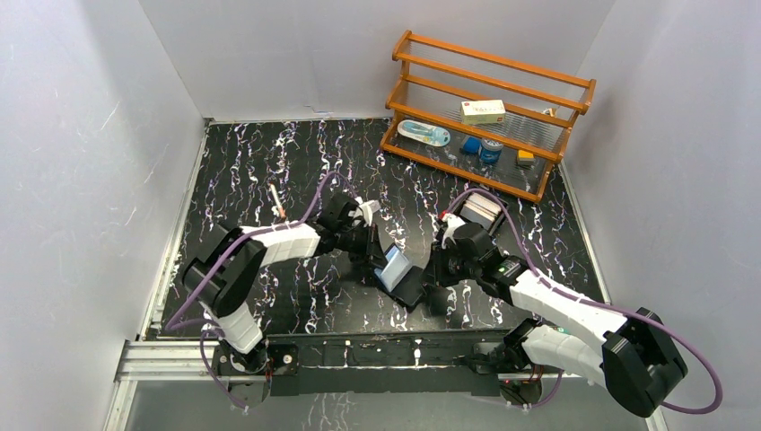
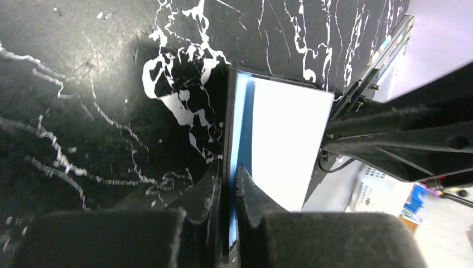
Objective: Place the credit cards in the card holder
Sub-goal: Pick up the card holder from the center of the board, then flip the card slot into the card holder.
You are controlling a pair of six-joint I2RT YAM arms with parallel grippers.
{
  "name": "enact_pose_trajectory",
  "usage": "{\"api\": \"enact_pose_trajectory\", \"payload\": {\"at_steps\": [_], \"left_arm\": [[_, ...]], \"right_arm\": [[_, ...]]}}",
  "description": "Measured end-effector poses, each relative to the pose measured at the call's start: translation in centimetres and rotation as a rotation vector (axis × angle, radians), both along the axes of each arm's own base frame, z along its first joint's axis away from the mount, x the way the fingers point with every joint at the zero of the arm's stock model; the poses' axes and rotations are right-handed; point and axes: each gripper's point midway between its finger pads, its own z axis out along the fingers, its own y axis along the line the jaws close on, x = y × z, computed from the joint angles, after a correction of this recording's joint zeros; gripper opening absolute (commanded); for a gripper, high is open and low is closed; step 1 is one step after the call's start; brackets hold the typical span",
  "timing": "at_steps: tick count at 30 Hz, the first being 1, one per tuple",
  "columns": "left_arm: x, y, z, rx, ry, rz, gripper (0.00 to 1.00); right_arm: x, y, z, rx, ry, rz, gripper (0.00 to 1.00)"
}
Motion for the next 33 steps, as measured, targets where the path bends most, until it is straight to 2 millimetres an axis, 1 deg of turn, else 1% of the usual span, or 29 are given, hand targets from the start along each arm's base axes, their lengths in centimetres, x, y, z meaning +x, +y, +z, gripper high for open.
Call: {"api": "enact_pose_trajectory", "payload": {"at_steps": [1, 3, 5, 8, 9, 11, 12, 14, 18, 21, 22, 24, 27, 28, 33], "left_arm": [[0.0, 0.2, 0.3, 0.011, -0.011, 0.010, 0.00], [0.2, 0.9, 1.4, 0.039, -0.046, 0.037, 0.00], [0.6, 1.6, 3.4, 0.054, -0.104, 0.085, 0.00], [1.2, 2.9, 6.4, 0.064, -0.199, 0.177, 0.00], [1.4, 3.5, 7.5, 0.074, -0.237, 0.215, 0.00], [1.6, 4.1, 8.4, 0.101, -0.283, 0.260, 0.00], [1.5, 4.5, 8.5, 0.127, -0.298, 0.277, 0.00], [1.6, 5.3, 8.1, 0.193, -0.312, 0.303, 0.00], [2.0, 6.9, 6.5, 0.352, -0.299, 0.339, 0.00], [2.3, 7.9, 5.8, 0.429, -0.293, 0.358, 0.00], [2.4, 8.2, 5.6, 0.451, -0.294, 0.365, 0.00], [2.5, 8.6, 5.4, 0.483, -0.293, 0.371, 0.00], [2.6, 8.8, 4.9, 0.514, -0.290, 0.369, 0.00], [2.5, 8.9, 4.7, 0.524, -0.287, 0.367, 0.00], [2.4, 9.2, 4.3, 0.543, -0.279, 0.364, 0.00]], "right_arm": [[-0.1, -0.1, 0.0, -0.002, 0.011, -0.004, 0.40], [-0.4, -0.1, 0.0, -0.010, 0.043, -0.013, 0.50], [-0.3, 0.1, 0.9, -0.010, 0.079, -0.032, 0.54], [0.9, 1.4, 3.9, 0.042, 0.081, -0.067, 0.64], [1.4, 2.0, 5.1, 0.072, 0.078, -0.082, 0.64], [2.0, 2.8, 6.6, 0.111, 0.075, -0.104, 0.65], [2.2, 3.1, 6.9, 0.121, 0.078, -0.115, 0.65], [2.6, 3.5, 6.9, 0.121, 0.095, -0.139, 0.65], [3.4, 4.4, 6.3, 0.099, 0.137, -0.179, 0.64], [4.2, 5.8, 6.9, 0.097, 0.141, -0.190, 0.63], [4.5, 6.7, 7.2, 0.103, 0.135, -0.184, 0.63], [4.7, 7.9, 7.6, 0.122, 0.137, -0.176, 0.58], [5.0, 10.0, 7.6, 0.171, 0.152, -0.158, 0.45], [5.1, 10.5, 7.4, 0.184, 0.163, -0.159, 0.43], [6.1, 12.5, 5.9, 0.234, 0.220, -0.179, 0.39]]}}
